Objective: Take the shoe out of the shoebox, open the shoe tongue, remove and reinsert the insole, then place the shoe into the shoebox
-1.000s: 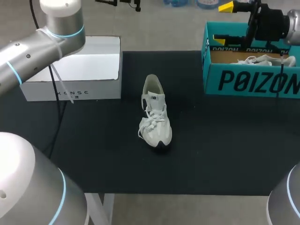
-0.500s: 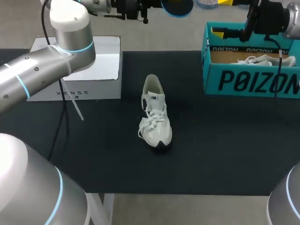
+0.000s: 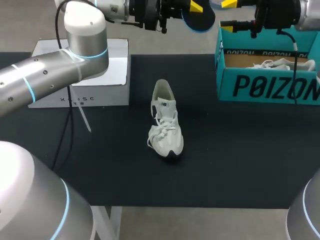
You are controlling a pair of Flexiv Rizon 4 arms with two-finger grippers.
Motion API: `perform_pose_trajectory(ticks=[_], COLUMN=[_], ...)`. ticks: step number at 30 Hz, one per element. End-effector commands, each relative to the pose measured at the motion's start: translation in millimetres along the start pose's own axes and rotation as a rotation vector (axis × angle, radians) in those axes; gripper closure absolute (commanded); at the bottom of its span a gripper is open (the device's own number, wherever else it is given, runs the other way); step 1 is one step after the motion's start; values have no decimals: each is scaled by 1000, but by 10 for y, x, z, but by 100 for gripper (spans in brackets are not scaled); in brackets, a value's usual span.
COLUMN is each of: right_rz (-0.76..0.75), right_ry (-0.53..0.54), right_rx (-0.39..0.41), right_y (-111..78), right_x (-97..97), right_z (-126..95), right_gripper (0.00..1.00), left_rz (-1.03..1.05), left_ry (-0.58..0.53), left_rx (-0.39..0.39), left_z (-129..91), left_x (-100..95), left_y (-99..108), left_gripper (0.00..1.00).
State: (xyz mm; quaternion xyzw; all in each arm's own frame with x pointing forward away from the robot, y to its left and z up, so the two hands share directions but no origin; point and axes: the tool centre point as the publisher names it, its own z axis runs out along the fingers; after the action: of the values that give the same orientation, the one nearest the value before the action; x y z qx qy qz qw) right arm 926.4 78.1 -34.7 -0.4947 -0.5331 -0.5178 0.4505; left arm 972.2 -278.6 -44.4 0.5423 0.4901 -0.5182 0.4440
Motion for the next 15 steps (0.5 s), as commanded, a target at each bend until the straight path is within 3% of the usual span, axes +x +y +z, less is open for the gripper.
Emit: perform_pose_trajectory(ticks=[1,15], right_rz=[6,22], right_ry=[-4,-9], right_rx=[23,63], right_y=[103,113], right_x=[-27,-64], right_z=[70,217], right_gripper=[53,59], left_rz=[-1,20], left_ry=[-4,8], left_rx=[11,16], left_z=[50,137], left_x=[47,93], left_y=[54,91], left_gripper=[100,100])
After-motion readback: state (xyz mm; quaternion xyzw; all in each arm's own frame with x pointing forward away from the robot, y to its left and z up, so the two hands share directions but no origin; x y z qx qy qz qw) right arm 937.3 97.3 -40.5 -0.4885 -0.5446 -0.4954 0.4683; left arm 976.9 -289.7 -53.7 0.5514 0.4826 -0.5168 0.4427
